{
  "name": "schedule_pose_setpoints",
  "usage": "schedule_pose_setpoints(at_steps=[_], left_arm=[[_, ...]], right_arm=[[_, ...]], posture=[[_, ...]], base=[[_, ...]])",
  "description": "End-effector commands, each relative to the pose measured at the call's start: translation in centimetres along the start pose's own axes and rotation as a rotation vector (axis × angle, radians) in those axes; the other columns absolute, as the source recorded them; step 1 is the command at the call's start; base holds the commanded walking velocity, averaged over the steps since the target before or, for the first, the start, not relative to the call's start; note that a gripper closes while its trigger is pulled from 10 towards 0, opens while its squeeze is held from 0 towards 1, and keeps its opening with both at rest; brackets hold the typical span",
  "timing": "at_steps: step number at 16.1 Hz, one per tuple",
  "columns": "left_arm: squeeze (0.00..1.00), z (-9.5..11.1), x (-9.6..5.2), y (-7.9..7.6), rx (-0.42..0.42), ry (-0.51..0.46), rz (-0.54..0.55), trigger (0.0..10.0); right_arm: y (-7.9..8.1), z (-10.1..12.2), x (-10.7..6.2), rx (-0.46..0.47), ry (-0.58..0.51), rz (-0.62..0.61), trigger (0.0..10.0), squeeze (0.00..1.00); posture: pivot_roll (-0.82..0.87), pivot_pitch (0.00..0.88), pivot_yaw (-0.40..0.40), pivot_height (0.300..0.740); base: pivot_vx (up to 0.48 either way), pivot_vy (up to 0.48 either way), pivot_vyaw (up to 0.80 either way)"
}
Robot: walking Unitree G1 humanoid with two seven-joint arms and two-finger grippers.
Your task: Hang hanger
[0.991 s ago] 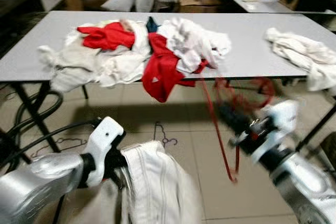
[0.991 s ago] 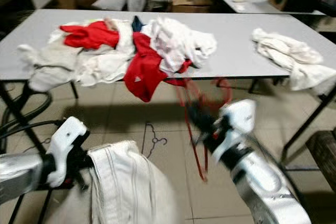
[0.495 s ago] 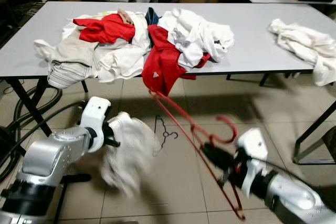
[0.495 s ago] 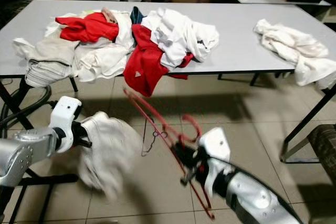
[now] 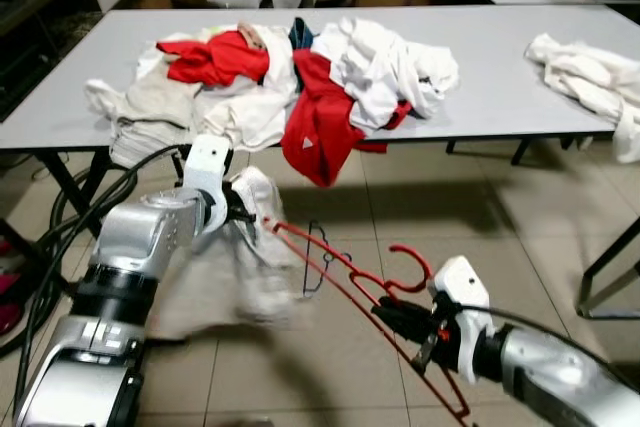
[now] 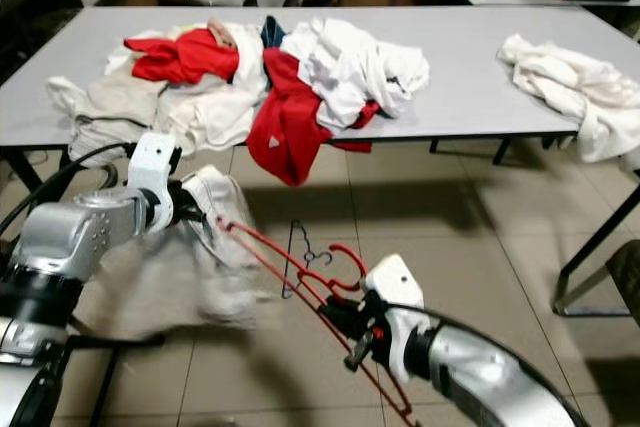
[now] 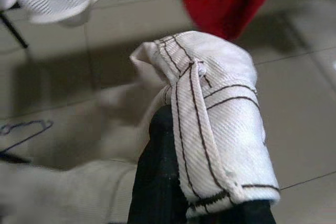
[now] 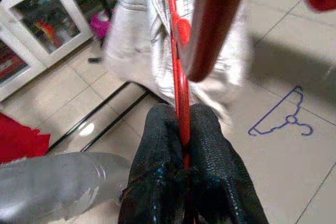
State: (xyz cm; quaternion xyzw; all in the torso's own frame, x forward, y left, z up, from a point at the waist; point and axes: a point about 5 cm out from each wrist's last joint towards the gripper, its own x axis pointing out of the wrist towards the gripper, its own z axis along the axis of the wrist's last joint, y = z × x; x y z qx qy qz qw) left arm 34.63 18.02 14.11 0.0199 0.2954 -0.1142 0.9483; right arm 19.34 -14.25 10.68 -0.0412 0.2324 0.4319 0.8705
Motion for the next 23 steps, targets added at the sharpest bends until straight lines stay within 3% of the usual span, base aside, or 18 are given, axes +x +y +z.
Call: schedule_pose_setpoints(at_steps=[1, 6, 11, 15, 23], left_arm=[[0.00, 2.4, -0.4, -0.1, 0.015, -0.092, 0.005, 0.0], [0.00, 4.4, -0.6, -1.5, 0.004, -0.137, -0.071, 0.0], [0.00, 4.8, -0.3, -1.4, 0.017, -0.146, -0.061, 0.0], [0.00, 4.9, -0.1, -1.8, 0.033, -0.150, -0.068, 0.0], [0.00, 5.4, 0.2, -2.5, 0.007, -0.171, -0.069, 0.0]], right_arm=[[0.1, 0.1, 0.2, -0.006, 0.007, 0.035, 0.0, 0.00], [-1.5, 0.9, 1.0, -0.006, 0.019, -0.016, 0.0, 0.00], [-0.9, 2.1, 0.7, -0.003, -0.041, 0.032, 0.0, 0.00], [-2.2, 2.9, 1.2, 0.002, -0.085, -0.057, 0.0, 0.00], [-2.1, 3.4, 2.1, -0.007, -0.075, -0.035, 0.0, 0.00]], posture=[[0.03, 0.000, 0.039, 0.740], [0.03, 0.000, 0.029, 0.740], [0.03, 0.000, 0.019, 0.740], [0.02, 0.000, 0.016, 0.740], [0.02, 0.000, 0.003, 0.740]], base=[[0.000, 0.000, 0.00], [0.000, 0.000, 0.00], [0.000, 0.000, 0.00], [0.000, 0.000, 0.00], [0.000, 0.000, 0.00]])
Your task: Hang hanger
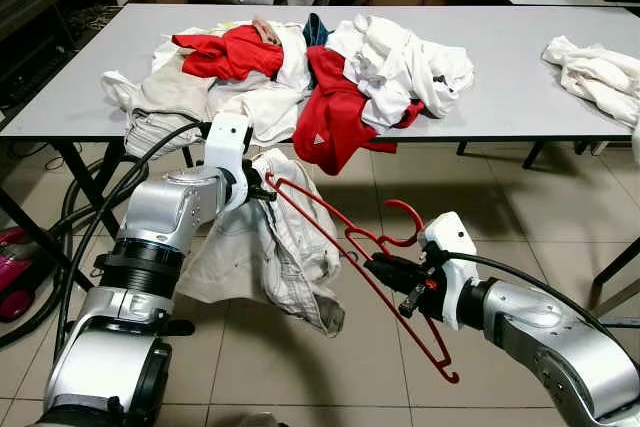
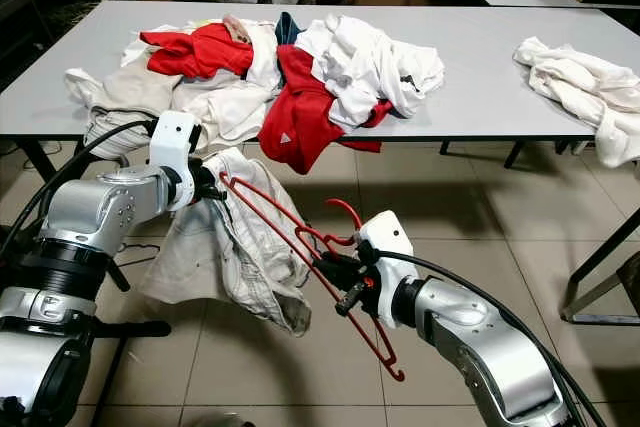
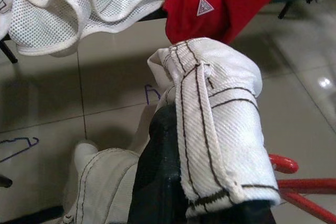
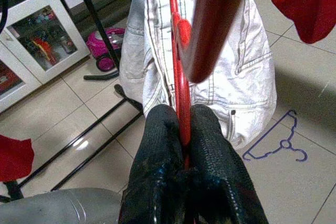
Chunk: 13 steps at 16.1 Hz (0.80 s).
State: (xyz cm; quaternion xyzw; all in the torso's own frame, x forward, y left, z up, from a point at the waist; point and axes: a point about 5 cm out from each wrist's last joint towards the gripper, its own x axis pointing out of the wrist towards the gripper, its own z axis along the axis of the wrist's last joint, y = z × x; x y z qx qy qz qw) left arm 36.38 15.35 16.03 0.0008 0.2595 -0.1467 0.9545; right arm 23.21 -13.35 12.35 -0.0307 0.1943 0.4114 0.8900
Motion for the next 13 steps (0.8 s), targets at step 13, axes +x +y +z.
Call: schedule_pose_setpoints(at_steps=[13], left_arm=[[0.00, 3.56, -0.26, -0.25, 0.003, -0.128, 0.036, 0.0]], right_arm=[[-0.02, 0.02, 0.65, -0.002, 0.030, 0.026, 0.0, 0.00]], posture=[[0.02, 0.000, -0.002, 0.740]], base=[[0.000, 0.000, 0.00]])
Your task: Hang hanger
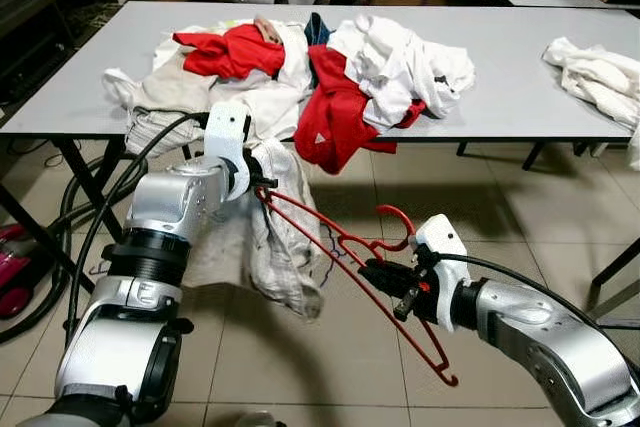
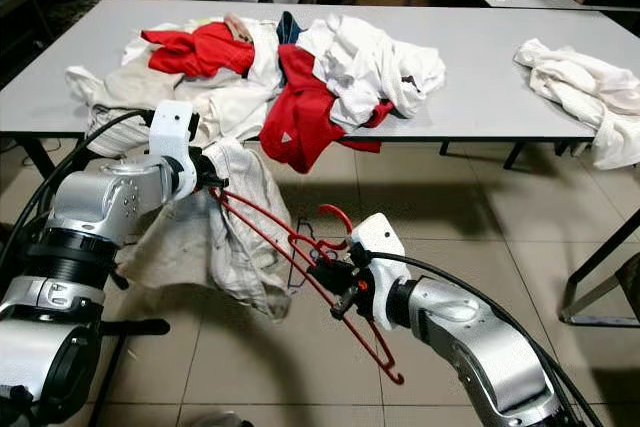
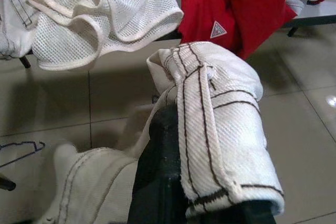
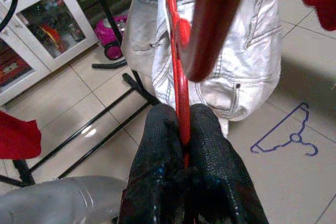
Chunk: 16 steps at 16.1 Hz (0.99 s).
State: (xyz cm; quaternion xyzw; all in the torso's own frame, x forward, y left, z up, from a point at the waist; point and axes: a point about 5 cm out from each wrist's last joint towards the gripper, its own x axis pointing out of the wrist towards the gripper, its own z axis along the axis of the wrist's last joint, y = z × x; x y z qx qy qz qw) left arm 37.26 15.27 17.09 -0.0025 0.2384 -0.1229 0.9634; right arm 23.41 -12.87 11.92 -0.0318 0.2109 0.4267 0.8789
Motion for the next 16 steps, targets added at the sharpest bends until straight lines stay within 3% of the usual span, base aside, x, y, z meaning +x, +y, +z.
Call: schedule_pose_setpoints(at_steps=[1, 16], left_arm=[[0.00, 2.15, -0.36, -0.04, 0.016, -0.081, 0.002, 0.0], [0.00, 2.27, -0.22, -0.30, 0.030, -0.082, 0.004, 0.0]], right_arm=[[-0.01, 0.41, -0.24, -0.005, -0.012, -0.005, 0.0, 0.00], [-0.74, 0.94, -0.84, -0.011, -0.022, -0.035, 0.0, 0.00]], posture=[[0.02, 0.000, -0.001, 0.740], [0.02, 0.000, 0.006, 0.740]], base=[[0.000, 0.000, 0.00], [0.000, 0.000, 0.00]])
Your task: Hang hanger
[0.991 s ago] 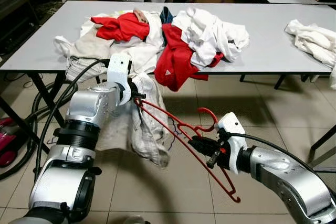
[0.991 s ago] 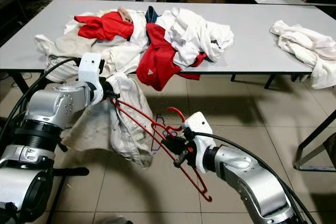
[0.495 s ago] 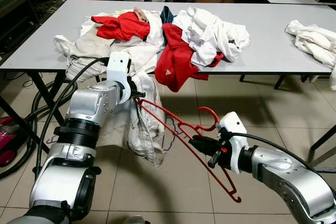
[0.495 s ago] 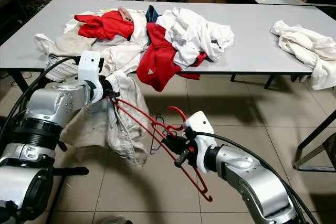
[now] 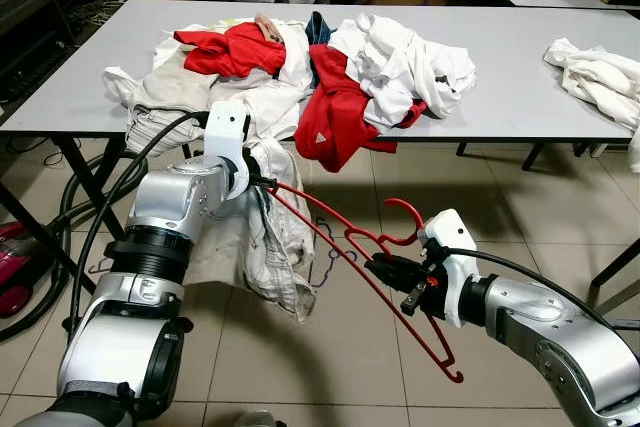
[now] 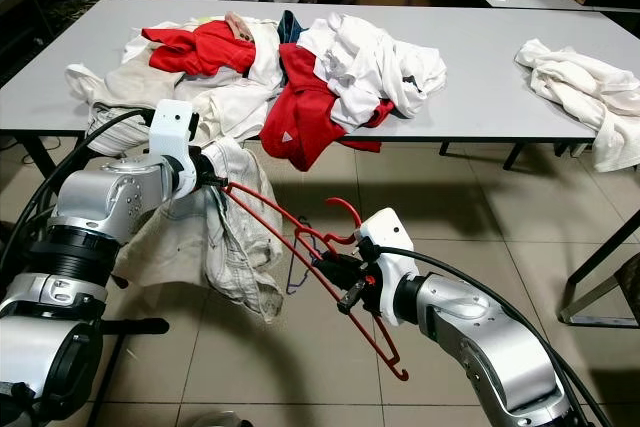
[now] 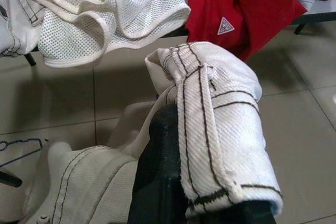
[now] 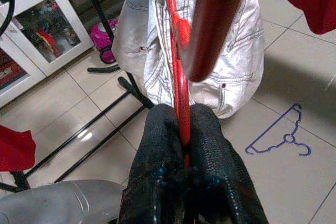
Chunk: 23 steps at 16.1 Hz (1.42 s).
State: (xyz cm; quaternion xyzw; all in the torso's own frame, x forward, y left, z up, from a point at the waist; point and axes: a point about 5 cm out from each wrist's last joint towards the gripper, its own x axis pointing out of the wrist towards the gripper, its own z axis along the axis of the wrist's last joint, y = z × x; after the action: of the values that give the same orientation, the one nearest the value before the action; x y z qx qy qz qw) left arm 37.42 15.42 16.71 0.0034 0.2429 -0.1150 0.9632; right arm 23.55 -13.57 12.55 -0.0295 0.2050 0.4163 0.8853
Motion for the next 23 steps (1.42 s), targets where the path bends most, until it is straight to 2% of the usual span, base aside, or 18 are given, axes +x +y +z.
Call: schedule_pose_setpoints(at_steps=[1, 6, 8, 11, 14, 15, 18, 20, 21, 23], left_arm=[[0.00, 2.6, -0.5, -0.5, 0.021, -0.094, -0.017, 0.0], [0.00, 2.9, -0.8, -1.5, 0.010, -0.104, -0.054, 0.0], [0.00, 3.4, -1.2, -2.3, -0.014, -0.118, -0.081, 0.0], [0.00, 3.6, -1.5, -2.8, -0.050, -0.126, -0.100, 0.0], [0.00, 4.0, -1.6, -3.3, -0.088, -0.137, -0.106, 0.0], [0.00, 4.1, -1.7, -3.3, -0.087, -0.138, -0.102, 0.0], [0.00, 4.6, -1.6, -2.4, -0.107, -0.159, -0.050, 0.0], [0.00, 5.0, -1.7, -2.1, -0.111, -0.168, -0.035, 0.0], [0.00, 5.0, -1.7, -1.9, -0.111, -0.171, -0.022, 0.0], [0.00, 4.8, -1.5, -1.2, -0.119, -0.175, 0.026, 0.0]], right_arm=[[-0.3, 0.5, 0.0, -0.009, -0.010, -0.008, 0.0, 0.00], [-0.5, 0.1, 1.0, 0.000, 0.011, -0.025, 0.0, 0.00], [-0.8, 0.2, 1.8, 0.010, 0.021, -0.070, 0.0, 0.00], [-0.5, 0.1, 2.7, 0.010, 0.036, -0.073, 0.0, 0.00], [-0.4, -0.6, 3.6, -0.024, 0.096, -0.124, 0.0, 0.00], [-0.4, -0.6, 3.7, -0.024, 0.101, -0.129, 0.0, 0.00], [-1.2, -1.4, 3.5, -0.030, 0.129, -0.275, 0.0, 0.00], [-2.4, -1.5, 3.0, -0.024, 0.097, -0.408, 0.0, 0.00], [-2.5, -1.3, 2.8, 0.008, 0.059, -0.433, 0.0, 0.00], [-2.3, -0.2, 2.1, 0.094, -0.084, -0.465, 0.0, 0.00]], posture=[[0.02, 0.000, 0.006, 0.740], [0.02, 0.000, 0.006, 0.740], [0.02, 0.000, 0.003, 0.740], [0.03, 0.000, 0.001, 0.740], [0.03, 0.000, 0.002, 0.740], [0.03, 0.000, 0.002, 0.740], [0.02, 0.000, 0.006, 0.740], [0.02, 0.000, 0.006, 0.740], [0.02, 0.000, 0.008, 0.740], [0.02, 0.000, 0.008, 0.740]], base=[[0.000, 0.000, 0.00], [0.000, 0.000, 0.00], [0.000, 0.000, 0.00], [0.000, 0.000, 0.00], [0.000, 0.000, 0.00], [0.000, 0.000, 0.00], [0.000, 0.000, 0.00], [0.000, 0.000, 0.00], [0.000, 0.000, 0.00], [0.000, 0.000, 0.00]])
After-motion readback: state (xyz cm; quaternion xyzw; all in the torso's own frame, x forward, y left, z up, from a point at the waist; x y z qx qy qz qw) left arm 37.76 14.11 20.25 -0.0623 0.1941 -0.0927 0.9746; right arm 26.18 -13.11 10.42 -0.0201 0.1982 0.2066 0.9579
